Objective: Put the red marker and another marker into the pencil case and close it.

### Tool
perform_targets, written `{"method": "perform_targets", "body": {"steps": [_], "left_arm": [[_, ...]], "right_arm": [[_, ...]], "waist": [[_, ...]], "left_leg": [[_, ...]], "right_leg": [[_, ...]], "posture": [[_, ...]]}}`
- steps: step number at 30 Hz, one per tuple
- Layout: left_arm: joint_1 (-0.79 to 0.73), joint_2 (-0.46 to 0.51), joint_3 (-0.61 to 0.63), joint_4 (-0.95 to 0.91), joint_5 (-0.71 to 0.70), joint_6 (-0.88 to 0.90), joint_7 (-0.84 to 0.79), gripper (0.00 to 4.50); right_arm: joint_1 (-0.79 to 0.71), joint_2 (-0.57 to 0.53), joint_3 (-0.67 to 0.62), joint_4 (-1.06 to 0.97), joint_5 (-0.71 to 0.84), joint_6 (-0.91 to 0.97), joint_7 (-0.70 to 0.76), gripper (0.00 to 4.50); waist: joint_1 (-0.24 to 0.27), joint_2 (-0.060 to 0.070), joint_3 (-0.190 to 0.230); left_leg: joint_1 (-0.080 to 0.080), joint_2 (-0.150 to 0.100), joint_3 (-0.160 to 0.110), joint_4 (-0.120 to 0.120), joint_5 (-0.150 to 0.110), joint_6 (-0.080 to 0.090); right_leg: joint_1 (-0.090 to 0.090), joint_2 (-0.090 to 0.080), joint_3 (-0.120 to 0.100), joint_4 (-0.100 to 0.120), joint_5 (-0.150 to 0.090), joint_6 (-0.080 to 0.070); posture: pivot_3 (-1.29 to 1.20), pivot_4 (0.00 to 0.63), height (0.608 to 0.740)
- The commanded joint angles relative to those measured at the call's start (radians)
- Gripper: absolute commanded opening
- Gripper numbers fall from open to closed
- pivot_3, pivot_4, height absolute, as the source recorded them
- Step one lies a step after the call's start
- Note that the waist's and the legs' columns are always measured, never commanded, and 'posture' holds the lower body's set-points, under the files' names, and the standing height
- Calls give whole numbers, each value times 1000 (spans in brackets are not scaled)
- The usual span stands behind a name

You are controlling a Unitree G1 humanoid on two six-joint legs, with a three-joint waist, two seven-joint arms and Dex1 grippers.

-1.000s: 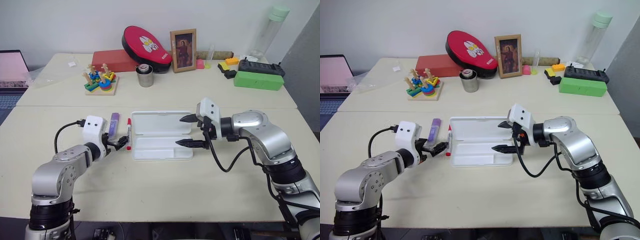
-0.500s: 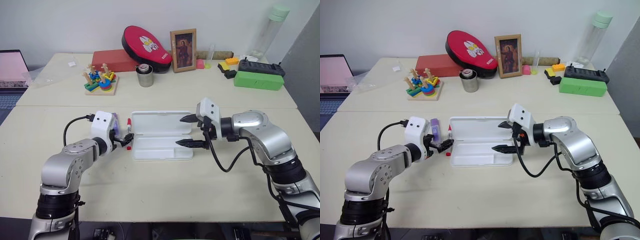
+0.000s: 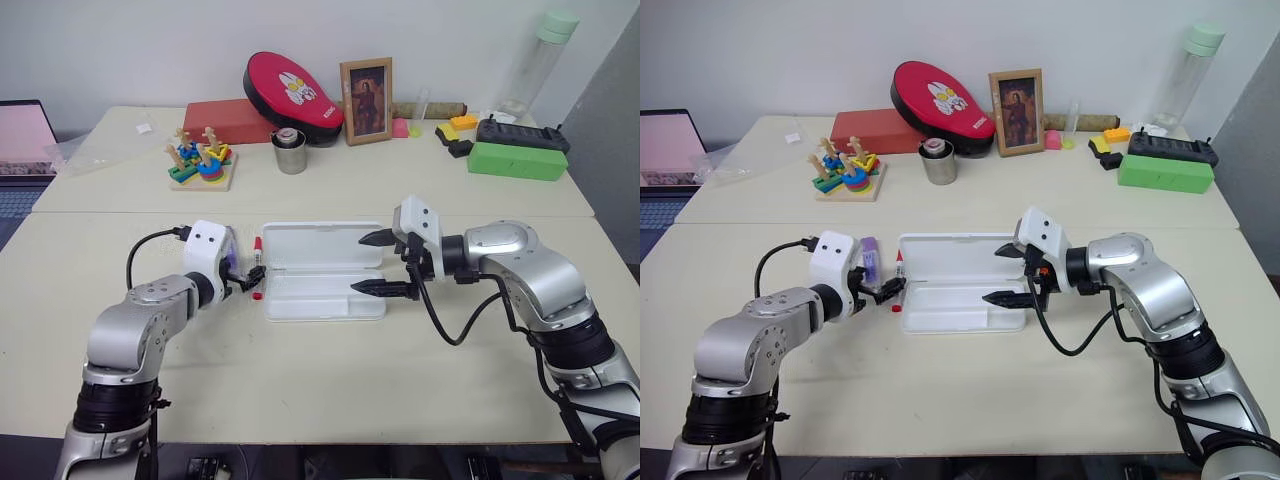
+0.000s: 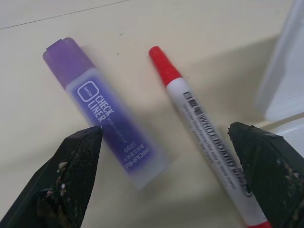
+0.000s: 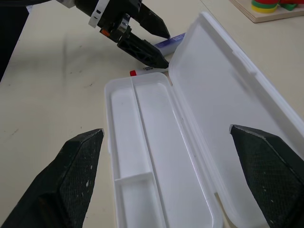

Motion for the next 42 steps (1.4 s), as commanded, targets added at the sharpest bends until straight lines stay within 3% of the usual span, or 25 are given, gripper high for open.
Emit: {"method": "perform_targets", "body": {"steps": [1,9,19,31,42], "left_arm": [[1,10,9,-9,12,-5,-9,4500],[10,6,-6,-22,21,8,-15,4500],[167,-34,50,-217,-18,122,10,4500],[159,-88,55,-190,3,111,42,4500],[156,-122,47,-189,5,105,44,2608]], "right_arm": [[-1,-9,-20,-31,11,-4,-6,4453],[4,-15,-21,-30,9,-3,-6,4453],[0,-28,-23,-19,13,-9,-1,4453],[-27,-27,-23,5,31,-18,37,4453],[-23,-38,-85,-88,171,41,76,4500]], "waist": [[0,0,0],[0,0,0],[0,0,0],[1,0,0],[5,0,0]], "left_leg": [[0,0,0,0,0,0],[0,0,0,0,0,0],[0,0,0,0,0,0],[0,0,0,0,0,0],[0,0,0,1,0,0]], "right_leg": [[0,0,0,0,0,0],[0,0,0,0,0,0],[0,0,0,0,0,0],[0,0,0,0,0,0],[1,0,0,0,0,0]], "posture": [[0,150,740],[0,150,740],[0,150,740],[0,150,740],[0,150,740]]}}
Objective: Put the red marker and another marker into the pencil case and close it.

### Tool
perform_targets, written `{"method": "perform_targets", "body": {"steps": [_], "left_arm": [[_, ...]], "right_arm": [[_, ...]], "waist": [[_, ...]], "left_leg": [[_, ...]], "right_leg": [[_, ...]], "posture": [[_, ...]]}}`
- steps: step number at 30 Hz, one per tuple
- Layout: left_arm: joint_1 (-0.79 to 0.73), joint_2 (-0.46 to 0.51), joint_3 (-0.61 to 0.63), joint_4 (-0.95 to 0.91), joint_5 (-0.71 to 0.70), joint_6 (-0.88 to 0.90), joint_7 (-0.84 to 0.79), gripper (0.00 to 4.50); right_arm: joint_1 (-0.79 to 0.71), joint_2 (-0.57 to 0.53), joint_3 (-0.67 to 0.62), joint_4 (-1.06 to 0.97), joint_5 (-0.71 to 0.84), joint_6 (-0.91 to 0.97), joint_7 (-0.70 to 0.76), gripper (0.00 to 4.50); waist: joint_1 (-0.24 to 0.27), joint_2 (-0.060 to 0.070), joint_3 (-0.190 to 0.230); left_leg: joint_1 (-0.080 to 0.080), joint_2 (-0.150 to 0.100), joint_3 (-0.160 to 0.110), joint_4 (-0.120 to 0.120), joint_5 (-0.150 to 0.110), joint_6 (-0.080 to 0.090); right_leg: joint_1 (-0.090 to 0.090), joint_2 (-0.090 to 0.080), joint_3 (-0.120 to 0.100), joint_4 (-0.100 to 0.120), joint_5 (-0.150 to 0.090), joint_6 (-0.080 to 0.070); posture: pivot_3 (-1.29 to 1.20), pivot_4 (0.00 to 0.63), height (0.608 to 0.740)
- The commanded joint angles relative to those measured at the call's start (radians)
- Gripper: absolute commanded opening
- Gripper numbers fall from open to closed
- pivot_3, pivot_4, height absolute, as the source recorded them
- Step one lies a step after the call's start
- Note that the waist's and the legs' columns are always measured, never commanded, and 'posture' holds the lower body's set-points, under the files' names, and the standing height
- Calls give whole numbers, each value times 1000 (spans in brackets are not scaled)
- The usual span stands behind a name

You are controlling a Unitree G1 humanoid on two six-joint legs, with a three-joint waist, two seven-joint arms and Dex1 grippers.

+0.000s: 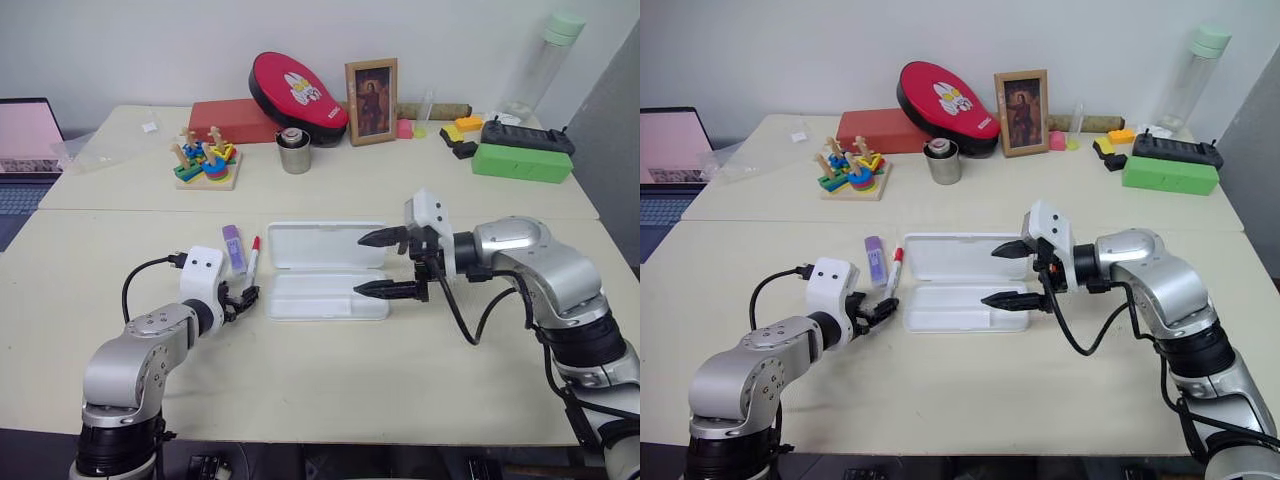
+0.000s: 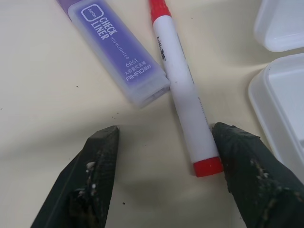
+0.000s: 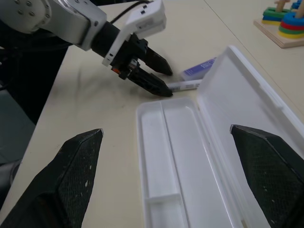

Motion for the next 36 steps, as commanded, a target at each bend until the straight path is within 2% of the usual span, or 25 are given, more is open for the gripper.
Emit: {"method": "perform_targets", "body": {"steps": [1,11,21,25,29,33,36], "left_arm": [[4,-13,-17,6,-7,3,-8,2361],[3,-13,-14,17,-2,-14,-12,479],[-5,-18,-3,22,12,-36,7,446],[-82,-49,63,27,18,-86,55,446],[-196,-70,87,23,35,-232,77,446],[-280,10,95,43,46,-346,8,446],[-331,105,69,43,-3,-413,-147,446]], "right_arm": [[-17,-14,-21,-32,14,-6,-2,4500],[-24,-14,-4,-13,0,-22,-11,4500],[-27,-16,-13,-6,4,-26,-7,4500],[-39,-17,-43,2,29,-18,-5,4500],[-64,-8,-78,26,55,-12,-9,4500],[-102,-34,-144,58,97,2,4,4500],[-119,-80,-204,81,126,11,20,4500]], "waist": [[0,0,0],[1,0,0],[1,0,0],[2,0,0],[4,-1,0],[1,-1,0],[1,-1,0]], "left_leg": [[0,0,0,0,0,0],[0,0,0,0,0,0],[0,0,0,0,0,0],[0,0,0,0,0,0],[-2,0,-1,1,0,0],[-3,0,0,1,2,-3],[-4,0,0,-1,2,-3]], "right_leg": [[0,0,0,0,0,0],[0,0,0,0,0,0],[0,0,0,0,0,0],[0,0,0,0,0,0],[-1,0,-1,0,0,0],[-1,0,-1,-2,0,0],[-3,0,-1,-2,0,0]], "posture": [[0,150,740],[0,150,740],[0,150,740],[0,150,740],[0,150,740],[0,150,740],[0,150,740]]}}
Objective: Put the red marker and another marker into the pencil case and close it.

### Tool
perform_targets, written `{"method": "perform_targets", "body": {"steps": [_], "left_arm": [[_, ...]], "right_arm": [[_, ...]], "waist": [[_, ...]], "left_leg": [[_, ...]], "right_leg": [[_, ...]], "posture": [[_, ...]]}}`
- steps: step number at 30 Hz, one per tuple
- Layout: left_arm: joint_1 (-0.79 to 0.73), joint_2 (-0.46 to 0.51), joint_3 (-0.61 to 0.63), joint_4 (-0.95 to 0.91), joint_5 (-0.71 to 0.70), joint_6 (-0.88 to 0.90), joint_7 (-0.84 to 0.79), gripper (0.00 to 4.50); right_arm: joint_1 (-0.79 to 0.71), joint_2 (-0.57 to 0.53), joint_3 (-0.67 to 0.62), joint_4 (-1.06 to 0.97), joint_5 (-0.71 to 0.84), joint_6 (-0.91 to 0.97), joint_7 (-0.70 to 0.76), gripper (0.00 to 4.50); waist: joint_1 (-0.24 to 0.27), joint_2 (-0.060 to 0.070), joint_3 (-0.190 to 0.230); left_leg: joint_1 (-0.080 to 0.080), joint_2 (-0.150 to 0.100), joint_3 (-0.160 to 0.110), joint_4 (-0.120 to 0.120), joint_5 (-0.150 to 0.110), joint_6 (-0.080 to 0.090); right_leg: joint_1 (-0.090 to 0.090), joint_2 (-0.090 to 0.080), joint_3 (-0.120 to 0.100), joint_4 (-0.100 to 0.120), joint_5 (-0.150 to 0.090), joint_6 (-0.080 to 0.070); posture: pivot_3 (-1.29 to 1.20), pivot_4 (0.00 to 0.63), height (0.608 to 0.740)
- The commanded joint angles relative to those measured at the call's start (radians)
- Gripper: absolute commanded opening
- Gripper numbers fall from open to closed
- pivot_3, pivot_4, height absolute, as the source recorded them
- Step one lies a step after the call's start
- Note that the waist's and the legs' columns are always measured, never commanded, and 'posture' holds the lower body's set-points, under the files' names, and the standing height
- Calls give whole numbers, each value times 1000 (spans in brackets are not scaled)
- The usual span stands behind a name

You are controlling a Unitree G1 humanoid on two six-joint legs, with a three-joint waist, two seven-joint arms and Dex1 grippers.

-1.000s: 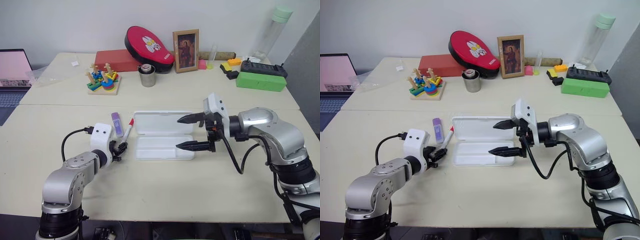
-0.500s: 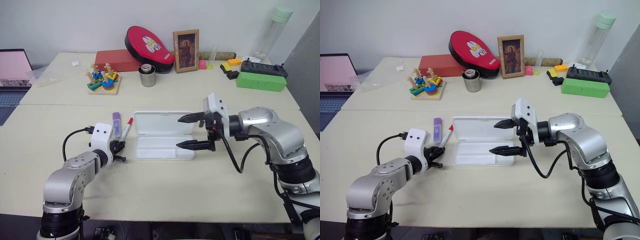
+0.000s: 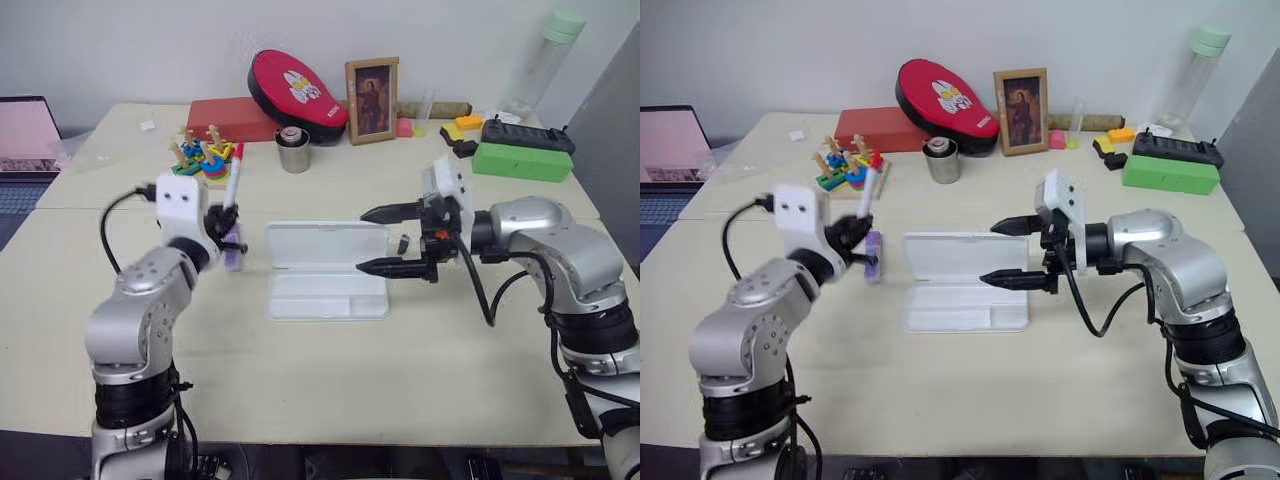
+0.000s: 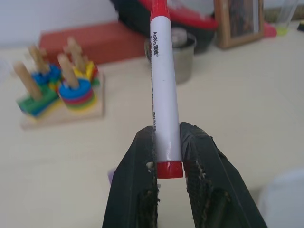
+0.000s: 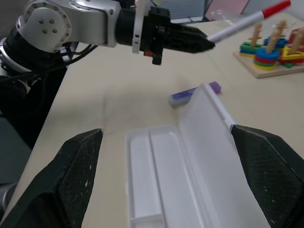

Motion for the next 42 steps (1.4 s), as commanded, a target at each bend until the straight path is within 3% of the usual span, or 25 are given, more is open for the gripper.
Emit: {"method": "perform_targets", "body": {"steps": [1,9,13,16,26,34,38,39,42], "left_arm": [[-69,124,-31,-26,-54,-115,-220,446],[-213,360,-249,44,-107,-236,-705,446],[-205,488,-381,56,-66,-265,-920,446],[-186,537,-446,79,-9,-322,-991,446],[-235,426,-626,313,231,-454,-994,446],[-280,323,-648,426,326,-512,-973,446],[-273,304,-629,411,307,-489,-1001,446],[-269,302,-627,409,308,-488,-1000,796],[-262,297,-620,402,309,-479,-998,1288]], "right_arm": [[-33,-68,-108,7,52,6,26,4500],[76,-169,-181,-49,72,6,19,4500],[164,-195,-229,-122,94,32,-26,4500],[206,-207,-243,-165,108,47,-53,4500],[327,-213,-165,-261,59,50,-142,4500],[319,-212,-134,-274,65,49,-154,4500],[318,-213,-132,-278,71,51,-156,4500],[318,-213,-130,-279,72,52,-156,4500],[317,-213,-129,-282,75,55,-156,4500]], "waist": [[1,0,0],[0,0,1],[-6,1,1],[-12,3,2],[0,2,2],[-5,2,2],[-5,2,2],[-5,2,2],[-5,2,2]], "left_leg": [[0,0,0,0,0,0],[0,0,0,0,-2,3],[-1,0,1,0,-2,3],[0,0,1,-1,-2,3],[-1,0,1,1,-2,4],[-1,0,1,1,-2,4],[-1,0,1,1,-2,4],[-1,0,1,1,-2,4],[-1,0,1,1,-2,4]], "right_leg": [[0,0,0,0,0,0],[0,0,0,0,0,0],[0,0,0,0,0,0],[-1,0,1,1,0,0],[-1,0,1,1,0,0],[-1,0,1,2,0,0],[-1,0,1,2,0,0],[-1,0,1,2,0,0],[-1,0,1,2,0,0]], "posture": [[0,150,740],[0,150,740],[0,150,740],[0,150,740],[0,150,740],[0,150,740],[0,150,740],[0,150,740],[0,150,740]]}}
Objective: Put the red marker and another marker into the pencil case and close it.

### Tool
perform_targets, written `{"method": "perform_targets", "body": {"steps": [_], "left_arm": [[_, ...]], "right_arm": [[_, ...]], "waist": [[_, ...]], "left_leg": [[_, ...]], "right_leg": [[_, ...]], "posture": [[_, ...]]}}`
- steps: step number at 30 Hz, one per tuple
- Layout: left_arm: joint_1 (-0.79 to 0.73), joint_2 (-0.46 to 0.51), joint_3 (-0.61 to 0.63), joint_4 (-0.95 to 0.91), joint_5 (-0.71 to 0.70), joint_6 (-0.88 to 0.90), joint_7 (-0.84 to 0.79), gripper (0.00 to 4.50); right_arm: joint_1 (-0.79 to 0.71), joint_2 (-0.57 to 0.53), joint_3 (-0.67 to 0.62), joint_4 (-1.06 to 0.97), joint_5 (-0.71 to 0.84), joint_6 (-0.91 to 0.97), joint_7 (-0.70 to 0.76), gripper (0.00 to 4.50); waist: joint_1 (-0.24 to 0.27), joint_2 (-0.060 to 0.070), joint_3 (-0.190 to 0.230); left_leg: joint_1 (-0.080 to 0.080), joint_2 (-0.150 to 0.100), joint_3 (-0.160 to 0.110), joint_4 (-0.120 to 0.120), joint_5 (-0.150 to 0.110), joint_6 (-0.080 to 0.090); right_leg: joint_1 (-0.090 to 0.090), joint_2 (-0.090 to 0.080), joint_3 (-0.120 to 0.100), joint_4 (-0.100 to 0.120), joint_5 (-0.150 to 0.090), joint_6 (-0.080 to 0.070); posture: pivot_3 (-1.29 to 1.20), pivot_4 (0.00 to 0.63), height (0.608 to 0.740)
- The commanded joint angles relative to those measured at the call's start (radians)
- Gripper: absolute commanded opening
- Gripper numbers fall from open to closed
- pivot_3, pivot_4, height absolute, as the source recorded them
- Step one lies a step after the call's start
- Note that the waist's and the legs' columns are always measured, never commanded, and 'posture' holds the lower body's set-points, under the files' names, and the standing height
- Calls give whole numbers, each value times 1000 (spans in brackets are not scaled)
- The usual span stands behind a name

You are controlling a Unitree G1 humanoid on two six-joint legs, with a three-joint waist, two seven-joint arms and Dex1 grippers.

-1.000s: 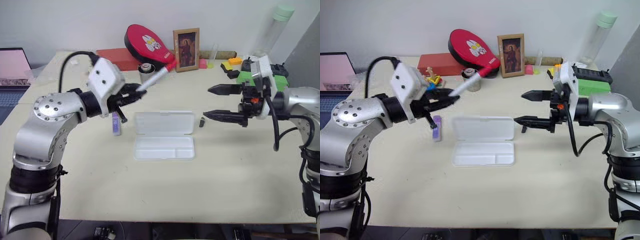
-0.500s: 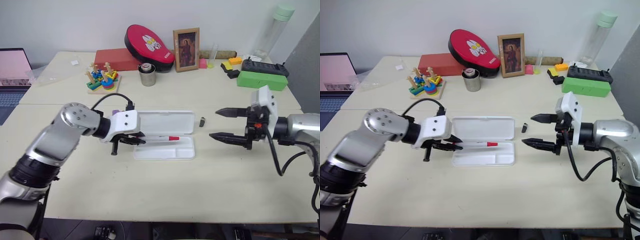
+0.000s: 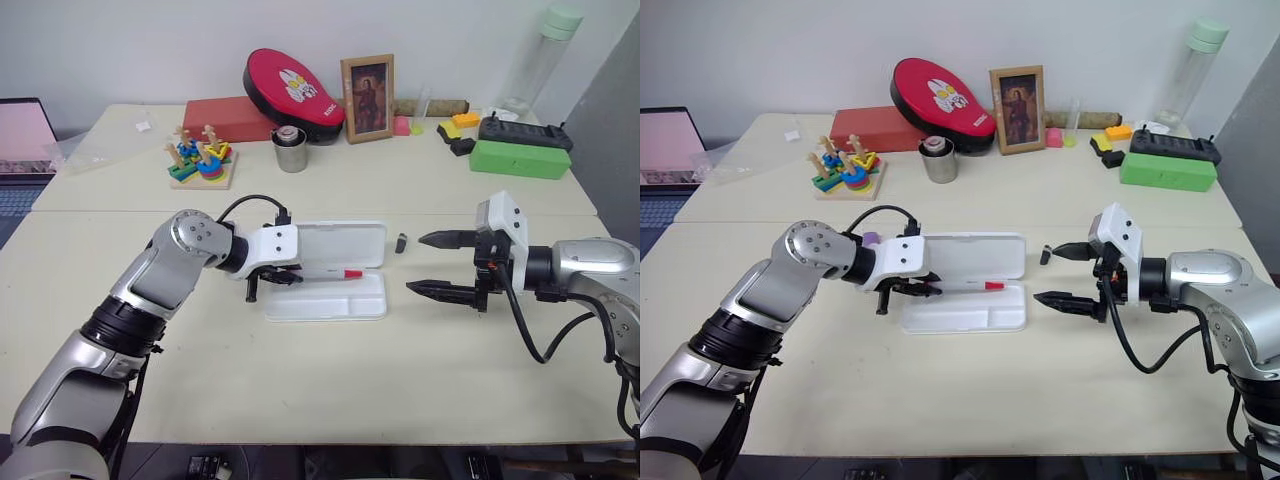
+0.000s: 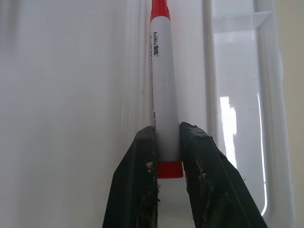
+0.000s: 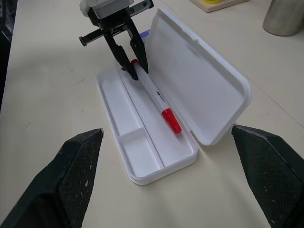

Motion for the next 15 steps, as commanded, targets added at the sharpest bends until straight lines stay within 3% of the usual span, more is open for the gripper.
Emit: {"method": "perform_targets", "body": {"steps": [1,8,11,15], "left_arm": [[3,-9,37,-39,-10,18,7,1569],[42,-21,126,-147,-69,133,61,2769],[45,-67,275,-265,-218,321,120,3256],[-10,-172,495,-345,-313,518,333,3962]], "right_arm": [[-12,-5,-10,-40,16,-6,-2,4500],[-36,-1,-4,-37,37,0,3,4500],[-53,5,-11,-30,57,2,7,4500],[-88,14,-27,-10,81,-1,12,4500]], "waist": [[0,0,0],[-2,0,0],[-2,0,0],[0,0,0]], "left_leg": [[0,0,0,0,0,0],[0,0,0,0,0,0],[0,0,0,0,0,0],[0,0,-1,1,0,0]], "right_leg": [[0,0,0,0,0,0],[0,0,0,0,0,0],[0,0,0,0,0,0],[1,0,-1,0,0,0]], "posture": [[0,150,740],[0,150,740],[0,150,740],[0,150,740]]}}
